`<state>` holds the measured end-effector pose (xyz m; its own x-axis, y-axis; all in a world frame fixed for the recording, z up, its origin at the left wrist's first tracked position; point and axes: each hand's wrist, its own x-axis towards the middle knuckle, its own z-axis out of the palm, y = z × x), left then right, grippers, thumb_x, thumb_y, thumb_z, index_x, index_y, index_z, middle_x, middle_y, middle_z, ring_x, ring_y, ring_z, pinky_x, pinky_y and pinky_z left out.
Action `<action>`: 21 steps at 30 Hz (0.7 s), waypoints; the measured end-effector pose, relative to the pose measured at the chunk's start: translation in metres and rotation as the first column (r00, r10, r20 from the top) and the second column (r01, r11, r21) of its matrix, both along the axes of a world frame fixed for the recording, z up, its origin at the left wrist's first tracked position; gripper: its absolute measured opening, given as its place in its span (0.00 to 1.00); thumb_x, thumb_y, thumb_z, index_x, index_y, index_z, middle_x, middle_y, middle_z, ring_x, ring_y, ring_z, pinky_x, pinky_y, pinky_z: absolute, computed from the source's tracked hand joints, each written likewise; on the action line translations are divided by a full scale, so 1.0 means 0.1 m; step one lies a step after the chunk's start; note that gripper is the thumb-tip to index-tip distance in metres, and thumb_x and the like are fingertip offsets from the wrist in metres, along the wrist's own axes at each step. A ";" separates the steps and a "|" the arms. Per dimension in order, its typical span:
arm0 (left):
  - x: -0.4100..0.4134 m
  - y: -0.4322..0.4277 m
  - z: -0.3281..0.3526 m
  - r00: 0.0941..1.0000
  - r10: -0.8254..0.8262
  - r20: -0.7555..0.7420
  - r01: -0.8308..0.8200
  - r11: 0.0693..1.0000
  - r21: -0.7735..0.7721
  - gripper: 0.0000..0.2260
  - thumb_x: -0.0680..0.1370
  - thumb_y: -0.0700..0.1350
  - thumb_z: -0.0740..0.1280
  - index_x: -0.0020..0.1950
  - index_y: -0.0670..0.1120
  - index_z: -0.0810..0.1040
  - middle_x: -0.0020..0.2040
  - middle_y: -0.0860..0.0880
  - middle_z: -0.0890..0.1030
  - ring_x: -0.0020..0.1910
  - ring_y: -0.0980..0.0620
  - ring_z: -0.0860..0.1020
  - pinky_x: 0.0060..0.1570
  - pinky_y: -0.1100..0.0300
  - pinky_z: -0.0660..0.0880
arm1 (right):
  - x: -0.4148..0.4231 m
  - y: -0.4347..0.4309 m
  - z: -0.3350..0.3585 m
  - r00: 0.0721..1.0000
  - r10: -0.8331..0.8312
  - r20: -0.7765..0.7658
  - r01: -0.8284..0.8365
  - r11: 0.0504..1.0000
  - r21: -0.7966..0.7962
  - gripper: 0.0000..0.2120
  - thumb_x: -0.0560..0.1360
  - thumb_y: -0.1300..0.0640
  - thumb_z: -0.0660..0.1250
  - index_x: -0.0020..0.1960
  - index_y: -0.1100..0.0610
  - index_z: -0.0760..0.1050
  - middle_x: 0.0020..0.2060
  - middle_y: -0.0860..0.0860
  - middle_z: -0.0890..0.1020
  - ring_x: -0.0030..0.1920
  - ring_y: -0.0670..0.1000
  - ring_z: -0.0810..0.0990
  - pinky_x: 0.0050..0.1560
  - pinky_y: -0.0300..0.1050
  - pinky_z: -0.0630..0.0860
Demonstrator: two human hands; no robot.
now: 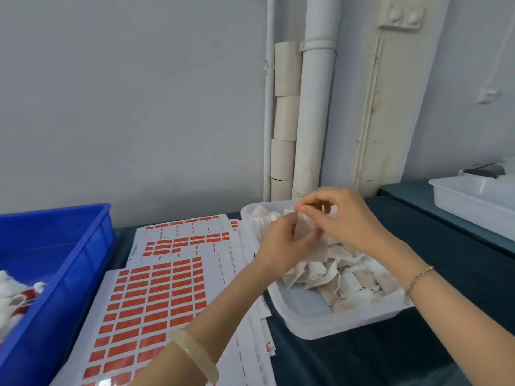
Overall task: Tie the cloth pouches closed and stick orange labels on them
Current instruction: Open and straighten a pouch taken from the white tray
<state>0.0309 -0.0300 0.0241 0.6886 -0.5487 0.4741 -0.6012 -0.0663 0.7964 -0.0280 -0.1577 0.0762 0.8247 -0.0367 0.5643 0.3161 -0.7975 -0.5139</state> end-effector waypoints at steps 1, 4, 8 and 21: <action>-0.01 0.11 0.02 0.999 0.043 0.004 -0.043 0.999 -0.019 0.14 0.77 0.47 0.67 0.34 0.45 0.71 0.25 0.56 0.71 0.25 0.59 0.66 0.26 0.67 0.62 | 0.03 0.14 0.03 0.999 0.044 0.010 -0.044 0.999 0.011 0.04 0.74 0.58 0.71 0.46 0.51 0.84 0.39 0.43 0.83 0.37 0.42 0.74 0.42 0.35 0.72; -0.02 0.49 0.05 0.983 0.185 0.005 -0.184 0.980 -0.075 0.18 0.78 0.47 0.67 0.31 0.49 0.65 0.22 0.58 0.67 0.23 0.60 0.64 0.25 0.71 0.61 | 0.11 0.54 0.07 0.982 0.165 0.090 -0.170 0.984 0.051 0.04 0.73 0.60 0.71 0.45 0.53 0.84 0.36 0.43 0.83 0.36 0.45 0.75 0.39 0.37 0.72; -0.04 1.07 0.01 0.957 0.290 -0.036 -0.292 0.951 -0.106 0.13 0.77 0.53 0.67 0.34 0.50 0.72 0.28 0.57 0.74 0.27 0.58 0.72 0.27 0.70 0.67 | 0.25 0.99 0.01 0.960 0.259 0.106 -0.271 0.956 0.114 0.04 0.74 0.58 0.71 0.43 0.52 0.84 0.37 0.44 0.84 0.35 0.47 0.76 0.39 0.42 0.73; -0.05 2.01 -1.25 0.612 0.630 -0.478 -0.542 0.774 0.328 0.08 0.76 0.55 0.67 0.44 0.54 0.70 0.42 0.56 0.76 0.38 0.60 0.75 0.29 0.73 0.68 | 0.48 2.08 -1.77 0.892 0.281 -0.353 -0.086 0.874 0.479 0.14 0.76 0.48 0.68 0.58 0.38 0.69 0.56 0.35 0.74 0.56 0.39 0.75 0.44 0.23 0.71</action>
